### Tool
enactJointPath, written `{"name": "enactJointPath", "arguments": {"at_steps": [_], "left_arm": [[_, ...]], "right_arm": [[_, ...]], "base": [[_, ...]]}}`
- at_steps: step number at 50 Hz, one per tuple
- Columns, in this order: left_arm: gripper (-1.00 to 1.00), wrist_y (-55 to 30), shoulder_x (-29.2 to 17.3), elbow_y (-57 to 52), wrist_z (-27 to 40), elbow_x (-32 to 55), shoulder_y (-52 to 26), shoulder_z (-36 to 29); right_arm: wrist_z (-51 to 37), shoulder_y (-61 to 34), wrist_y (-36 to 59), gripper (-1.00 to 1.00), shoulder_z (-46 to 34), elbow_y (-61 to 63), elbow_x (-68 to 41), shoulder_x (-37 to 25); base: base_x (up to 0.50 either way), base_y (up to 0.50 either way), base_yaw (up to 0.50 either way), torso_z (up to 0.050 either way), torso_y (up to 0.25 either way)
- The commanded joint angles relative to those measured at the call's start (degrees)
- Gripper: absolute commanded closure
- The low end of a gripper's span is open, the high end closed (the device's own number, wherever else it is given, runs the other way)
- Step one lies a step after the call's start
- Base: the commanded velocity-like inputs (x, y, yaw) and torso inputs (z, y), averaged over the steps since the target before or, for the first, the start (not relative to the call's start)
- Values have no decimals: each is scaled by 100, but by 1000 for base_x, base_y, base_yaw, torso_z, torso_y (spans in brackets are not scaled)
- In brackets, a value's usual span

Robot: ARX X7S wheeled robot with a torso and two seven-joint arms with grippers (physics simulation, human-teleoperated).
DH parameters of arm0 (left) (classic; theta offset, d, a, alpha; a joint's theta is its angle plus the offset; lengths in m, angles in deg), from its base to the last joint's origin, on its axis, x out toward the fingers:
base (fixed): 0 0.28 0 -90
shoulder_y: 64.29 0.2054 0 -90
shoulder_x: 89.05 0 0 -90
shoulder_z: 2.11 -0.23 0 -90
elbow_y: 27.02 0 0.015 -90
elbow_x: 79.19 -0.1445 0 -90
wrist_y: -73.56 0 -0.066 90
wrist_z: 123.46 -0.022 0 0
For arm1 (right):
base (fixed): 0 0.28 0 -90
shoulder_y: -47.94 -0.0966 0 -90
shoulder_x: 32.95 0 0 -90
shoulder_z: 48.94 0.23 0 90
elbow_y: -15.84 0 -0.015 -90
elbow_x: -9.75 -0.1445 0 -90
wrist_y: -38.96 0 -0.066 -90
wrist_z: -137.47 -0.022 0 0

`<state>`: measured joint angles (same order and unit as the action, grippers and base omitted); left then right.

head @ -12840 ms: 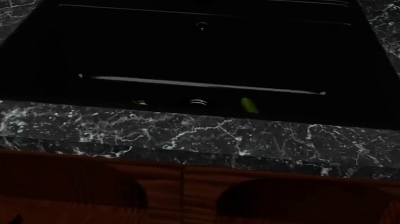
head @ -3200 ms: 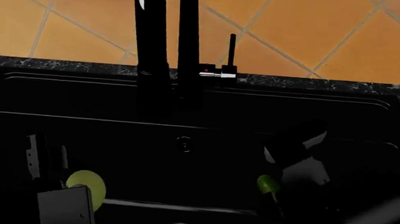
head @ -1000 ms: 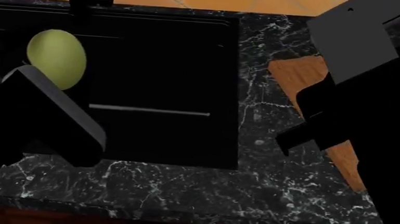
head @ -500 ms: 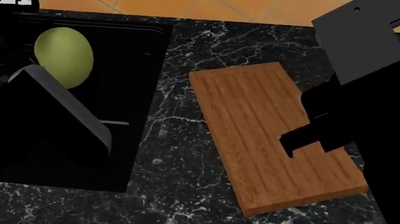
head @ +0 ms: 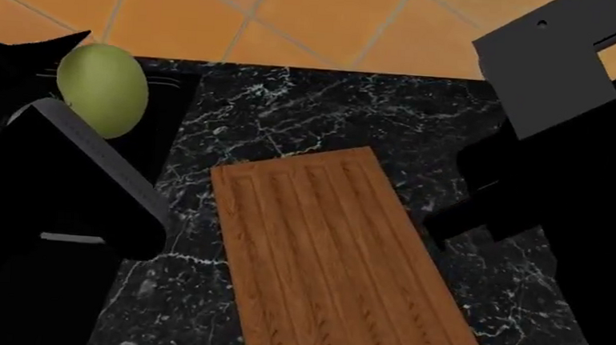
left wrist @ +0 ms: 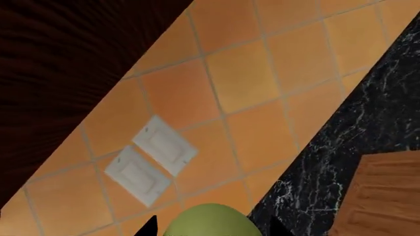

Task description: Pick the vegetables from the sink and place them on the cutting board.

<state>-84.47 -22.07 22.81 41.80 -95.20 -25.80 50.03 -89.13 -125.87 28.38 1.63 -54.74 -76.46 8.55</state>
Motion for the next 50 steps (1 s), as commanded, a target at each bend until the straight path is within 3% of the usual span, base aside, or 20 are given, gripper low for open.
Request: {"name": "enactJointPath", "arguments": {"at_steps": [1, 8, 13, 24, 32, 50], "left_arm": [[100, -691, 727, 429, -424, 469, -611, 585], [100, -1000, 1241, 1515, -803, 813, -1393, 606], [100, -691, 1729, 2672, -991, 1112, -1868, 756], [100, 362, 2277, 4557, -793, 1668, -2043, 1113], [100, 950, 2277, 5694, 154, 3108, -2299, 931], [100, 1677, 2215, 6639, 867, 3993, -2037, 741]], "right_arm": [[-336, -11, -55, 100, 339, -152, -462, 190], [-1076, -143, -32, 100, 236, -350, -1441, 293], [-1116, -112, -61, 100, 108, -564, -1600, 426], [-1210, -322, 6, 100, 15, -527, -1766, 409], [-1314, -412, -41, 100, 60, -501, -1915, 201], [-1307, -427, -173, 100, 25, -523, -1875, 158]], "base": [[0, 0, 0, 0, 0], [0, 0, 0, 0, 1], [0, 0, 0, 0, 0], [0, 0, 0, 0, 0], [0, 0, 0, 0, 1], [0, 0, 0, 0, 0]]}}
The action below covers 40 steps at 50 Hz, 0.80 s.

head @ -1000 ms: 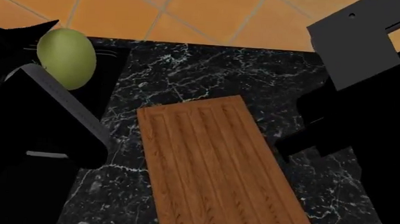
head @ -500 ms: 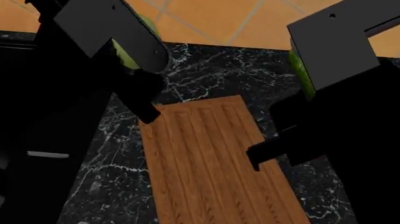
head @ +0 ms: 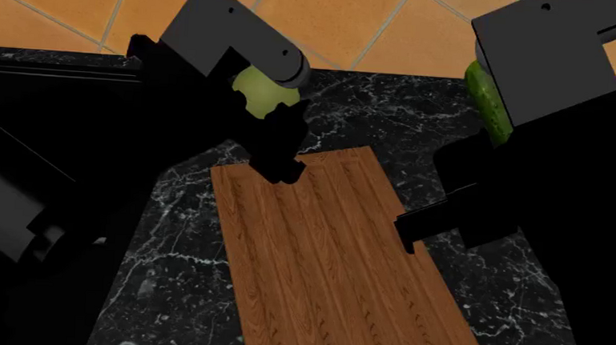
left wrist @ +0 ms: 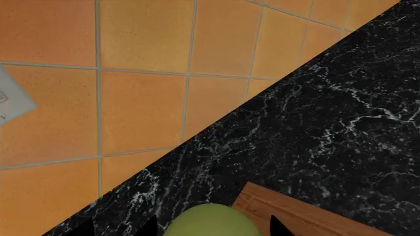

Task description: Pick the vegetables from the sink and place them on the cutting board.

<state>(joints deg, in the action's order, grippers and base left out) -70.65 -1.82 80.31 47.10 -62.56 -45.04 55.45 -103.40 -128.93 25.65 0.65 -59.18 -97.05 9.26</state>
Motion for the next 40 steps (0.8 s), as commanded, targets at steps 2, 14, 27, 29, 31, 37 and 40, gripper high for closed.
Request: {"name": "enactJointPath", "arguments": {"at_steps": [2, 14, 27, 29, 31, 37, 40], "left_arm": [[100, 295, 183, 889, 359, 743, -50, 76], [100, 150, 129, 711, 555, 870, 43, -342], [100, 91, 80, 741, 657, 979, 69, -570], [100, 89, 83, 766, 664, 994, 68, -601], [100, 93, 79, 764, 663, 1022, 71, -621], [100, 55, 46, 742, 716, 1092, 133, -676], [100, 39, 32, 713, 741, 1140, 168, -691]], "right_arm": [[119, -130, 74, 100, 133, -63, 157, 87], [68, -40, -39, 100, 128, 60, 65, -12], [96, -44, -90, 100, 88, 49, 94, -16], [86, -66, -87, 100, 76, 43, 80, -14], [81, -65, -103, 100, 76, 48, 71, -21], [65, -85, -115, 100, 52, 50, 46, -28], [61, -84, -132, 100, 44, 63, 28, -28]], "base": [[0, 0, 0, 0, 0], [0, 0, 0, 0, 1], [0, 0, 0, 1, 0], [0, 0, 0, 0, 5], [0, 0, 0, 0, 0], [0, 0, 0, 0, 0], [0, 0, 0, 0, 0]]}}
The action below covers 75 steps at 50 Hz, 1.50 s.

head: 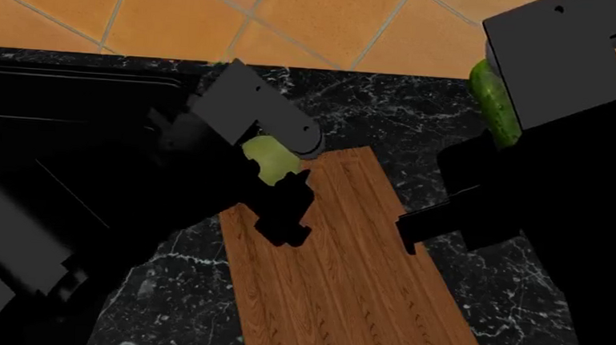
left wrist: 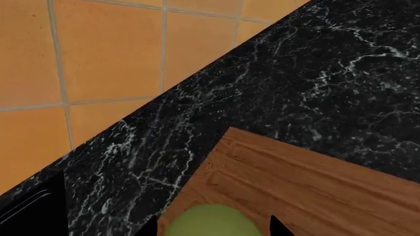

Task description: Pick the vegetables from the sink and place them on the cutting board.

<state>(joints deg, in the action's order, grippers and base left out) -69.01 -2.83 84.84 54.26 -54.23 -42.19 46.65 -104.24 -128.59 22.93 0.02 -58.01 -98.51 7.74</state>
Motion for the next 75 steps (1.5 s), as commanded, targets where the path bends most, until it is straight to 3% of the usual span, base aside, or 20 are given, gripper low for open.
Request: {"name": "enactJointPath", "arguments": {"at_steps": [1, 58, 59, 68, 75], "left_arm": [[100, -119, 128, 267, 42, 307, -104, 173], [100, -52, -9, 326, 260, 549, 225, -378], [-100, -45, -21, 284, 274, 533, 230, -407], [-100, -16, -58, 166, 275, 543, 238, -505], [-100, -296, -239, -599, 527, 651, 10, -341]], "right_arm": [[132, -120, 136, 100, 103, -50, 157, 116], [158, -50, -93, 100, -5, 102, 94, -37], [153, -55, -95, 100, -7, 102, 87, -38], [198, -98, -69, 100, -59, 62, 108, 2], [213, -70, -109, 100, -59, 91, 116, -29]], "base": [[0, 0, 0, 0, 0], [0, 0, 0, 0, 0], [0, 0, 0, 0, 0], [0, 0, 0, 0, 0], [0, 0, 0, 0, 0]]}}
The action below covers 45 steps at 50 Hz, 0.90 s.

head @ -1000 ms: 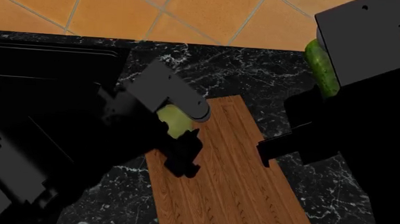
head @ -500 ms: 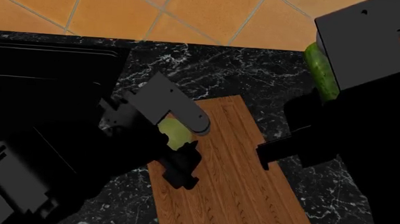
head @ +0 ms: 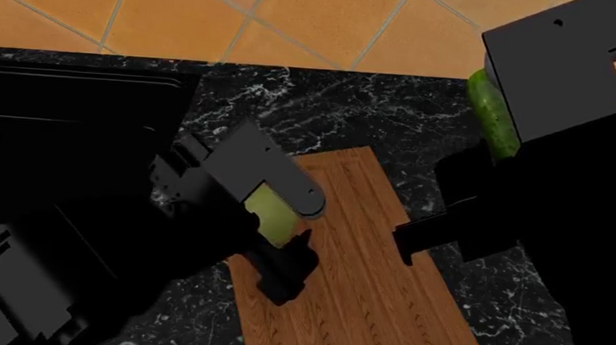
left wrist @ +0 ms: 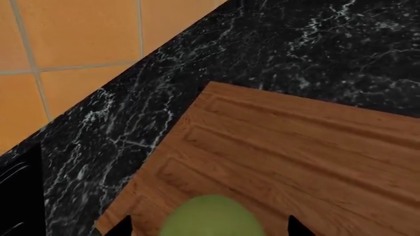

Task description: Pick the vegetables from the sink and place them on the cutting board.

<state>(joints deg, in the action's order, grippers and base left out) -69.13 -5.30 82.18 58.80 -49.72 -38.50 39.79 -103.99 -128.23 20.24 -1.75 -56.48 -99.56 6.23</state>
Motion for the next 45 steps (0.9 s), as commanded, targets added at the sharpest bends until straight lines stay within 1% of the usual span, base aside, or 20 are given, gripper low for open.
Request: {"name": "enactJointPath", "arguments": {"at_steps": [1, 6, 9, 13, 17, 20, 23, 24, 25, 26, 30, 32, 34, 35, 37, 39, 43, 45], "left_arm": [[-100, -334, -3, -399, 86, 237, -399, 381], [-100, -501, -78, -775, 214, 333, -559, 505], [-100, -510, -106, -789, 269, 370, -598, 603], [-100, -661, -201, -1137, 450, 507, -626, 834], [-100, -821, -338, -1588, 795, 723, -624, 1354], [-100, -969, -453, -2012, 1096, 822, -563, 1618], [-100, -894, -590, -2532, 1398, 764, -401, 1746], [-100, -862, -672, -2730, 1521, 612, -376, 1613], [-100, -1268, -843, -3590, 2200, 850, -67, 2285], [-100, -1288, -864, -3881, 2271, 872, -28, 2360], [-100, -1262, -924, -4085, 2326, 964, 78, 2539], [-100, -1216, -952, -4089, 2320, 960, 115, 2560], [-100, -1223, -984, -4154, 2352, 970, 125, 2597], [-100, -1181, -1007, -4155, 2340, 964, 147, 2614], [-100, -1203, -1023, -4177, 2372, 975, 153, 2643], [-100, -1173, -1035, -4195, 2365, 974, 183, 2633], [-100, -1329, -1046, -4370, 2459, 1118, 128, 2810], [-100, -1370, -1062, -4437, 2482, 1151, 114, 2836]], "right_arm": [[173, -124, 164, 100, 114, -62, 198, 118], [96, -98, 113, 100, 129, 26, 101, 30], [69, 9, 1, 100, 170, 125, 46, -27], [71, 176, -64, 100, 91, 159, 101, 71], [-31, 270, -218, 100, -4, 0, 63, 316], [-55, 321, -383, 100, -3, -162, -137, 447], [-68, 169, -376, 100, -33, -324, -377, 559], [-84, 110, -363, 100, -52, -390, -423, 593], [15, -693, 84, 100, -550, -1249, -1200, 1252], [93, -739, 149, 100, -616, -1978, -1245, 1343], [270, -975, 442, 100, -841, -2481, -1148, 1581], [405, -1030, 452, 100, -828, -2658, -1110, 1654], [471, -1019, 406, 100, -838, -2836, -1218, 1729], [524, -1001, 404, 100, -873, -2976, -1448, 1796], [429, -1070, 460, 100, -1038, -3250, -1533, 1830], [601, -1107, 562, 100, -1072, -3395, -1325, 1911], [946, -1013, 703, 100, -1183, -3682, -1051, 2087], [991, -1021, 762, 100, -1264, -3809, -994, 2144]], "base": [[0, 0, 0, 0, 0], [0, 0, 0, 0, 0], [0, 0, 0, 0, 0], [0, 0, 0, 0, 0], [0, 0, 0, 0, 0], [0, 0, 0, 0, 0], [0, 0, 0, 0, 0], [0, 0, 0, 0, 0], [0, 0, 0, 0, 0], [0, 0, 3, 0, 0], [0, 0, 0, 0, 0], [0, 0, 0, 0, 0], [0, 0, 0, 0, 0], [0, 0, 0, 0, 0], [0, 0, 0, 0, 0], [0, 0, 0, 0, 0], [0, 0, 0, 0, 0], [0, 0, 0, 0, 0]]}}
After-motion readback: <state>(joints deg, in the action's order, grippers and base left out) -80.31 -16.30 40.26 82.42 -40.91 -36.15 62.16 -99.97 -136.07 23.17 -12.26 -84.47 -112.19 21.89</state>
